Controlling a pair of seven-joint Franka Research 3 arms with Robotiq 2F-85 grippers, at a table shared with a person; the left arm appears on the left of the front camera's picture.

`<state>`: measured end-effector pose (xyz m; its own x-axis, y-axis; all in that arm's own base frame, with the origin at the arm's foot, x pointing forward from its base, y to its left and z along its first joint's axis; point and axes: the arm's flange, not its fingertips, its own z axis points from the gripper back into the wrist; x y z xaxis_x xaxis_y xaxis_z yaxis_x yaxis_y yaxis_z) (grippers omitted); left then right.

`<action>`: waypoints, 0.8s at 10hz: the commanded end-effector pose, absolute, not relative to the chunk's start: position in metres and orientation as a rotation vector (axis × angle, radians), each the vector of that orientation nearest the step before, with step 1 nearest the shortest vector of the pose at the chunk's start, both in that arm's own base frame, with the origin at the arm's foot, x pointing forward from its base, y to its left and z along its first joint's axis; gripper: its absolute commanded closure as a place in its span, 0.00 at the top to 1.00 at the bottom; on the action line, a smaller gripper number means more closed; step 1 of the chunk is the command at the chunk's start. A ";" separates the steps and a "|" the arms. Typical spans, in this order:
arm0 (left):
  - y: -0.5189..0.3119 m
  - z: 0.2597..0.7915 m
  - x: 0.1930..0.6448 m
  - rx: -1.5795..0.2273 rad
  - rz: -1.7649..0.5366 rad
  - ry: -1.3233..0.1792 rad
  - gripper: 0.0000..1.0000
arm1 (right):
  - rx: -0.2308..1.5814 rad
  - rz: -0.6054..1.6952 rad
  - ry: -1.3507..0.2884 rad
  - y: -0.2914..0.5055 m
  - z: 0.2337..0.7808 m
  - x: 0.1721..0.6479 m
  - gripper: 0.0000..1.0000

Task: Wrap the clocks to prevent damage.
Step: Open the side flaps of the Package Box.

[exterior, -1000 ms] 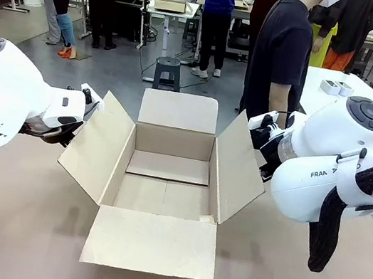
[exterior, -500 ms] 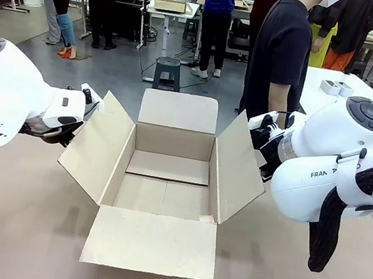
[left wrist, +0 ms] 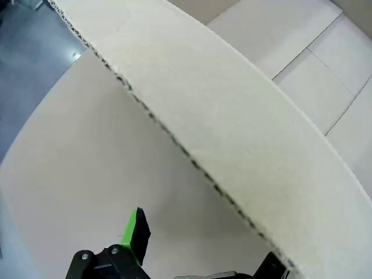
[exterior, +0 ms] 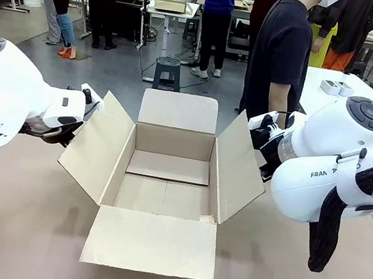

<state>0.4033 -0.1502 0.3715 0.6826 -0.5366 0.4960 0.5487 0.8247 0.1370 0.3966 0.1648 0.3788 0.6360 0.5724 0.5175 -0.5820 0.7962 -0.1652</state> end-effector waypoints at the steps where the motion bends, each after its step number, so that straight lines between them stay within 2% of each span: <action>1: -0.150 0.372 0.403 -0.023 -0.609 -0.549 1.00 | 0.018 0.659 -0.585 0.165 0.379 0.397 1.00; 5: -0.125 0.530 0.416 0.007 -0.749 -0.510 1.00 | -0.065 0.577 -0.588 0.153 0.547 0.354 1.00; 8: -0.137 0.612 0.400 0.069 -0.793 -0.539 1.00 | -0.120 0.551 -0.652 0.167 0.640 0.309 1.00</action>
